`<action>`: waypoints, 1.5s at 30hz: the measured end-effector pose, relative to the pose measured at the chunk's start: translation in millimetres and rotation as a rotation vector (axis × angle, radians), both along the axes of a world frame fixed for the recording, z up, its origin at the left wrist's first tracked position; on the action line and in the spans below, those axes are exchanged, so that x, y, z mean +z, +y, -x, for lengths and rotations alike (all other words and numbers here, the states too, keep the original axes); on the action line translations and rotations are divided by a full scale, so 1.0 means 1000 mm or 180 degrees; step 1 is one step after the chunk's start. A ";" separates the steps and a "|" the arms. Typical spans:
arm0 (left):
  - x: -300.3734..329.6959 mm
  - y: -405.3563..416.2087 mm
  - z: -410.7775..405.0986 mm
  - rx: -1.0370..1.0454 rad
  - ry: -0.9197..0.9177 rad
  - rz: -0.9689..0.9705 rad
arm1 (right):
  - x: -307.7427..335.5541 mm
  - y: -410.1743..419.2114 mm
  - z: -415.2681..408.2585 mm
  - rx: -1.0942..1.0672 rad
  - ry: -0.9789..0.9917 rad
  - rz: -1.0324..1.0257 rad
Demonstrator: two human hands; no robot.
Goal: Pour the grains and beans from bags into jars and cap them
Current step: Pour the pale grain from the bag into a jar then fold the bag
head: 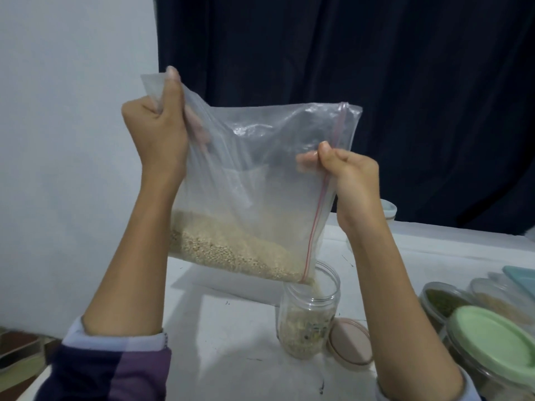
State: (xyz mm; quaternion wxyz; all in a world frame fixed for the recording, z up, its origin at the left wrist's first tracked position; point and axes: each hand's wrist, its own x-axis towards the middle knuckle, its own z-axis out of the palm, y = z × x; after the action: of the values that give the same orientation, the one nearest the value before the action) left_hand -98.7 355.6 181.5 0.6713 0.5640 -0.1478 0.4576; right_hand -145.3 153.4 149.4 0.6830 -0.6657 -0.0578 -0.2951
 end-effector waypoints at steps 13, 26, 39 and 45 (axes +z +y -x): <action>0.002 0.002 0.006 -0.0005 0.0025 -0.0171 | -0.002 0.003 0.000 -0.0083 0.0014 -0.0142; -0.003 -0.001 0.004 -0.0018 0.0078 -0.0035 | 0.001 0.005 0.001 0.0020 0.0101 -0.0137; 0.001 0.000 0.001 0.0134 0.0021 0.0175 | 0.005 0.006 0.002 -0.0112 0.0185 -0.0404; -0.004 -0.006 -0.001 0.0136 0.0058 -0.0093 | 0.003 0.009 0.002 0.0016 0.0255 -0.0368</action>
State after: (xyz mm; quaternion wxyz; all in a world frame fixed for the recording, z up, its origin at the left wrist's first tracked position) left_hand -97.5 350.0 177.8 0.6544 0.5809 -0.1362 0.4645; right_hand -147.5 162.5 152.7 0.7227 -0.6363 -0.0150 -0.2694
